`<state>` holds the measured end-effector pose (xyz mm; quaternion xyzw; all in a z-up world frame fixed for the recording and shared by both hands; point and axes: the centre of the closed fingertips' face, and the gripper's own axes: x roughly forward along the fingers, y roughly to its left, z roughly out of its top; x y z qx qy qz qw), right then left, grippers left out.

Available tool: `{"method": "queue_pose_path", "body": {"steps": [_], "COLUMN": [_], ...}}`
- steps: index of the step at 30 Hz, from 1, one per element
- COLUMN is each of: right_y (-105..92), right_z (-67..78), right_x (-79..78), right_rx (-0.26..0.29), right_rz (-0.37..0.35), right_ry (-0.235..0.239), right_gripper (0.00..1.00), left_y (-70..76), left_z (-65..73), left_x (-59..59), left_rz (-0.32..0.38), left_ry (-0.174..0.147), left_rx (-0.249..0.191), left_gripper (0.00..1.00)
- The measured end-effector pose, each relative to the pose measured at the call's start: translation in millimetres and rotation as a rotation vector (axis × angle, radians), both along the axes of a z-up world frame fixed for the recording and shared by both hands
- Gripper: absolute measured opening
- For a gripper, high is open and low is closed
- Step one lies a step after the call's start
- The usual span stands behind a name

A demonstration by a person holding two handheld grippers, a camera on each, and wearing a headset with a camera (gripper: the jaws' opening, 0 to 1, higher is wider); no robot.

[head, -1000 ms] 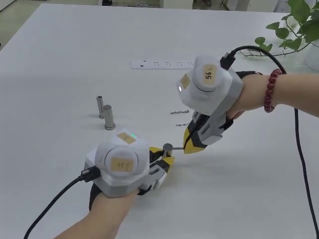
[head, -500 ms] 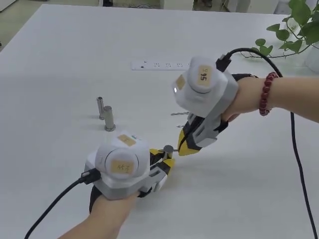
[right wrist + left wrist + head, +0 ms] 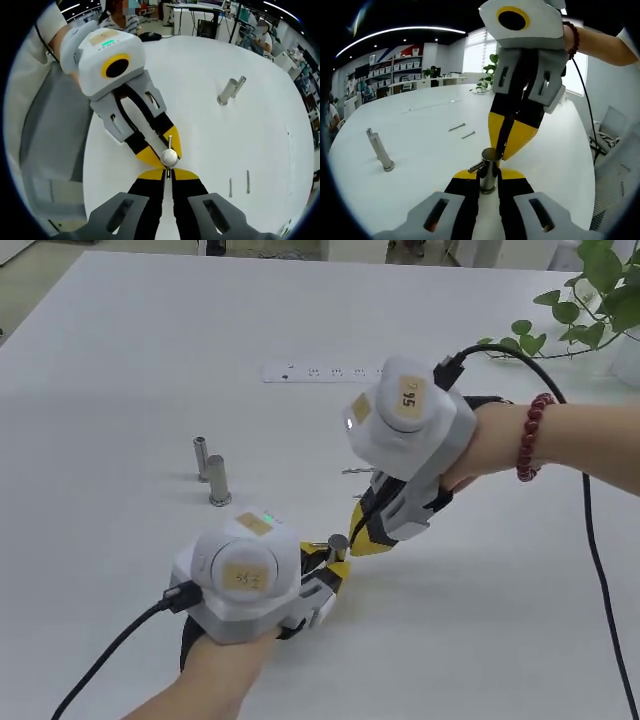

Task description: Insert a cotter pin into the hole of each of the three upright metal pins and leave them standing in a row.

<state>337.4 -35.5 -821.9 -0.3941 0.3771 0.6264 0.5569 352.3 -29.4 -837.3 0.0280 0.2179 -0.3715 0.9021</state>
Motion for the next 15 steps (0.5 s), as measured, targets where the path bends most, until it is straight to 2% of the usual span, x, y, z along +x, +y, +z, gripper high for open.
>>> {"method": "queue_pose_path", "body": {"steps": [8,15], "right_y": [-7.1,-9.4], "right_z": [2.4,1.1], "right_x": [0.3,-0.9], "right_rx": [0.005,-0.001], "right_rz": [-0.02,-0.026], "right_ry": [-0.001,-0.007], "right_gripper": [0.11,0.05], "left_y": [-0.2,-0.1], "left_z": [-0.6,-1.0], "left_x": [0.3,0.4], "left_rz": [0.002,0.006], "left_ry": [0.001,0.003], "left_rx": [0.002,0.0], "left_gripper": [0.12,0.12]}}
